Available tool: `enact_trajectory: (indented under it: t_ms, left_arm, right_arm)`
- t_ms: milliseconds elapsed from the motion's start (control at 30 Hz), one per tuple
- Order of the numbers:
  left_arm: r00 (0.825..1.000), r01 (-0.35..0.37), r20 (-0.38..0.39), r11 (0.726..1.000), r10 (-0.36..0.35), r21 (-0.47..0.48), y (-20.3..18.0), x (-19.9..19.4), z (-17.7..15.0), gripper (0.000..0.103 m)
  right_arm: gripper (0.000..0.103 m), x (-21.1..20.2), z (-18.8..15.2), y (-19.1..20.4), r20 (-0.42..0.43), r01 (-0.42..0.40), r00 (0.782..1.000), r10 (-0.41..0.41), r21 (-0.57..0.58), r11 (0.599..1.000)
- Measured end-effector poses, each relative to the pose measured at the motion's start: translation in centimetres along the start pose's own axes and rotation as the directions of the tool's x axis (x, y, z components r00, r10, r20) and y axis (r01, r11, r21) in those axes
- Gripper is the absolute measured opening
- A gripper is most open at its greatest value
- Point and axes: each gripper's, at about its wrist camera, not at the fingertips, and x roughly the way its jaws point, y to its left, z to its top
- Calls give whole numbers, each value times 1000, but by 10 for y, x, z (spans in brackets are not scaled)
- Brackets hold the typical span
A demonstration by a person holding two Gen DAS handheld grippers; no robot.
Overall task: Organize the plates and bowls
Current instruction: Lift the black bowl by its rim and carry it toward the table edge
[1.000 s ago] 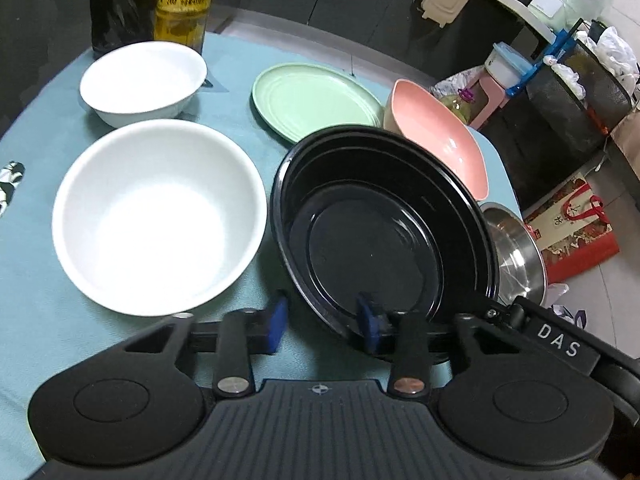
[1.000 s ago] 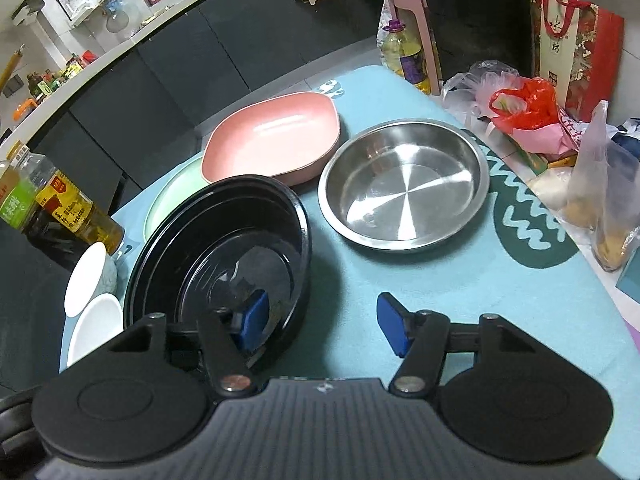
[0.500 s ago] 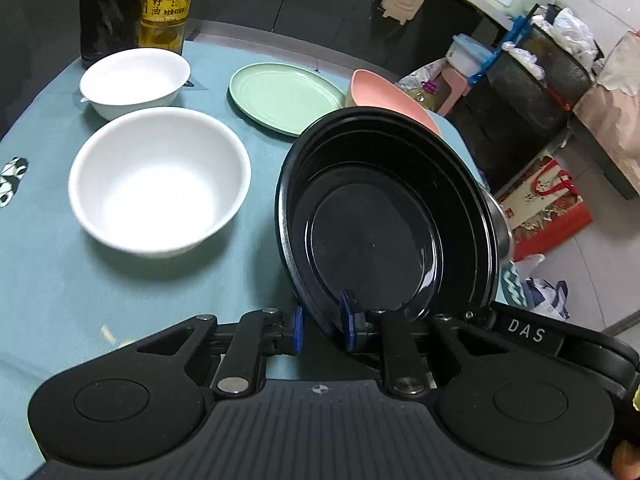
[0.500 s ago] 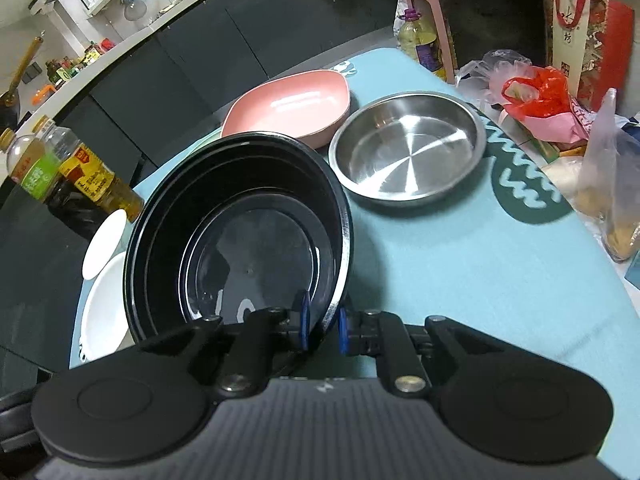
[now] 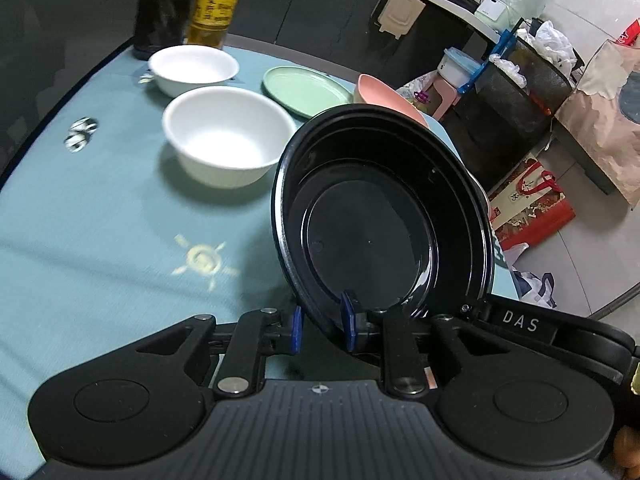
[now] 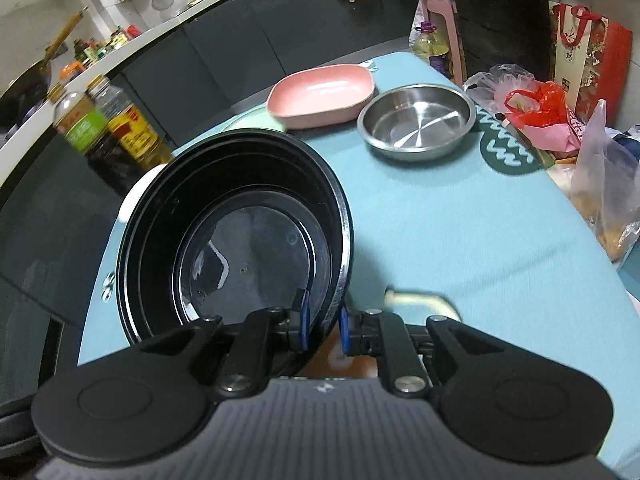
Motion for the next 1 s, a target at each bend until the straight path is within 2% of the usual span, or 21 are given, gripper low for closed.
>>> enact_trajectory:
  t_ms: [267, 533, 1000]
  left_arm:
    - [999, -18, 29, 1000, 18, 11, 10, -32, -25, 18]
    - [998, -12, 62, 1000, 11, 17, 15, -48, -33, 18]
    - [998, -7, 56, 1000, 7, 11, 20, -48, -36, 18]
  right_arm:
    - [14, -18, -26, 16, -2, -23, 1000, 23, -35, 999]
    - [14, -32, -39, 25, 26, -30, 999, 32, -63, 998]
    - [15, -32, -44, 26, 25, -29, 999, 30, -60, 998]
